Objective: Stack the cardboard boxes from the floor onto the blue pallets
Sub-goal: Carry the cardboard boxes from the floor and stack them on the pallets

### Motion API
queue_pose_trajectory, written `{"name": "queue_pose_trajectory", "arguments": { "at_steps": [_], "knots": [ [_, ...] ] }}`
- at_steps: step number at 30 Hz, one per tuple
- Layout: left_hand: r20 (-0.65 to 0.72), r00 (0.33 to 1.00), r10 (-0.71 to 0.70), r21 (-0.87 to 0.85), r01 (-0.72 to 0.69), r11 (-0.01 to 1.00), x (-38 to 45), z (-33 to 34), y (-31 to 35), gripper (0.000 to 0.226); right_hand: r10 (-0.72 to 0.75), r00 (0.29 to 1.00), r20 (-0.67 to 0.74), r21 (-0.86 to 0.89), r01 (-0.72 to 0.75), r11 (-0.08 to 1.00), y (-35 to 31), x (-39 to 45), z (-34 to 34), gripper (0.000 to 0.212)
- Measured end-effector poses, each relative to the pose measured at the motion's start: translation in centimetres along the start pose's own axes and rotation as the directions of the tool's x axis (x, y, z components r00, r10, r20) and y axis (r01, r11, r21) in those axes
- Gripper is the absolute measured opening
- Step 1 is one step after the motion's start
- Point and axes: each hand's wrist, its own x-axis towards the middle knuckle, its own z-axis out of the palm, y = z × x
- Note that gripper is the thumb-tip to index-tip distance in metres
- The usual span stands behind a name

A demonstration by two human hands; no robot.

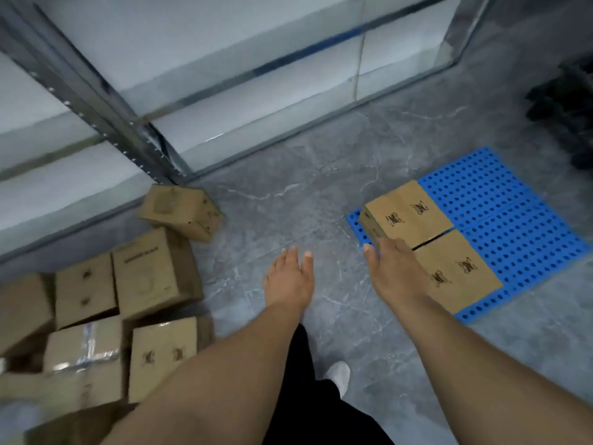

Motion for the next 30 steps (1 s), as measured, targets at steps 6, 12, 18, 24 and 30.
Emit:
{"name": "queue_pose_trajectory", "arguments": {
  "at_steps": [6,12,18,24,30],
  "knots": [
    [-0.179,0.962,-0.204,-0.141,0.18,0.974,-2.5,-5.9,-6.2,0.058,-0.288,0.956,0.056,-0.08,0.292,0.953,-9.0,-0.6,0.1,0.047],
    [-0.26,0.896,-0.36,-0.296,0.281,0.913,-5.2,-9.5,-12.5,0.058,-0.475,0.87,0.135,-0.099,0.489,0.867,-17.4,-3.4,2.2,0.047],
    [-0.263,0.837,-0.48,-0.418,0.35,0.838,-7.6,-11.1,-19.1,0.06,-0.579,0.796,0.178,-0.165,0.604,0.78,-24.1,-6.7,5.7,0.048],
    [-0.24,0.763,-0.6,-0.505,0.429,0.749,-9.5,-12.8,-26.3,0.061,-0.632,0.719,0.288,-0.146,0.685,0.714,-30.5,-10.5,10.5,0.046],
    [-0.178,0.708,-0.684,-0.606,0.469,0.643,-9.8,-13.6,-33.1,0.06,-0.63,0.686,0.365,-0.153,0.712,0.686,-35.4,-12.6,15.8,0.046]
  ]
}}
